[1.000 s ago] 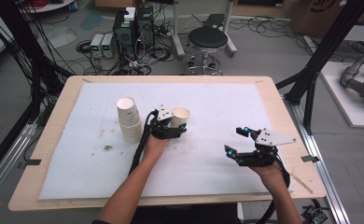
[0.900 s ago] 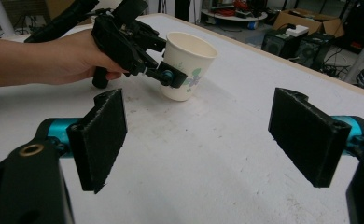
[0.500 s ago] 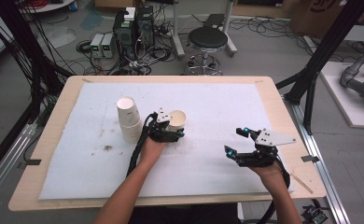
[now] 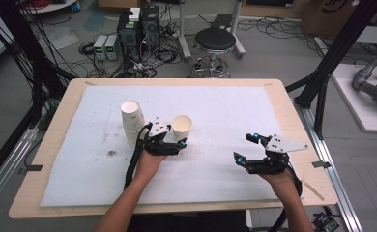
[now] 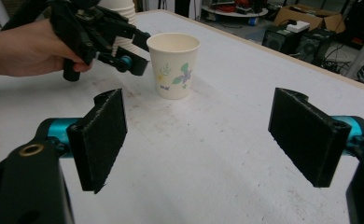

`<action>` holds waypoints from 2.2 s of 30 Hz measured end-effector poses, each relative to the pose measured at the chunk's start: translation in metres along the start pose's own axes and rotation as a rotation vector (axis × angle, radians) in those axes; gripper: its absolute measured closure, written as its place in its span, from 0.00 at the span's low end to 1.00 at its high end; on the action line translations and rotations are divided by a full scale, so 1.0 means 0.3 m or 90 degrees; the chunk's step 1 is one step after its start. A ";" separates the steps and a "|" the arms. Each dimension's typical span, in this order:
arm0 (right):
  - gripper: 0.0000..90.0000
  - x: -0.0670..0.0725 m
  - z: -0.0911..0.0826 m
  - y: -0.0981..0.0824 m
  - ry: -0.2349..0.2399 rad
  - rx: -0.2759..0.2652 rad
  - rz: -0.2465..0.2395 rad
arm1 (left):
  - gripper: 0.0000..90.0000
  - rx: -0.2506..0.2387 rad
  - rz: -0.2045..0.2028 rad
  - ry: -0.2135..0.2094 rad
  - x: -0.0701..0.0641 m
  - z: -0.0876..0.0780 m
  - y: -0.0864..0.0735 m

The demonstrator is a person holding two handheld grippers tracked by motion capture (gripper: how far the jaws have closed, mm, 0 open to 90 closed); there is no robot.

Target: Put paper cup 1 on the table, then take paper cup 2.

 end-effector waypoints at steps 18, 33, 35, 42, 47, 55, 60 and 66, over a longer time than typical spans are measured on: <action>0.22 -0.010 0.002 -0.012 -0.025 0.019 0.021 | 0.19 -0.139 -0.004 -0.072 0.039 -0.283 0.065; 0.22 0.014 0.017 -0.012 -0.048 0.040 0.031 | 0.19 -0.171 -0.043 -0.002 0.191 -0.397 -0.011; 0.22 0.014 0.018 -0.015 -0.051 0.040 0.026 | 0.20 -0.175 -0.048 -0.001 0.201 -0.403 -0.014; 0.22 0.004 0.019 -0.016 -0.050 0.033 0.032 | 0.20 -0.186 -0.044 -0.018 0.222 -0.431 -0.027; 0.22 0.001 0.025 -0.009 -0.045 0.032 0.033 | 0.20 -0.186 -0.045 -0.016 0.231 -0.443 -0.034; 0.22 -0.012 0.024 0.001 -0.046 0.022 0.034 | 0.20 -0.183 -0.050 -0.004 0.244 -0.458 -0.043; 0.22 -0.011 0.027 -0.001 -0.046 0.025 0.034 | 0.20 -0.190 -0.063 0.004 0.256 -0.463 -0.039; 0.22 -0.011 0.016 0.006 -0.048 0.019 0.030 | 0.20 -0.193 -0.062 0.003 0.260 -0.464 -0.035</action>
Point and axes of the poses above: each handheld gripper's, and its own axes: z roughly forward along the jaws, y roughly out of its top, x roughly to its left, the point moved 5 cm from there along z, roughly forward along the jaws, and after that the axes turned 14 degrees about y, right-handed, at the moved point
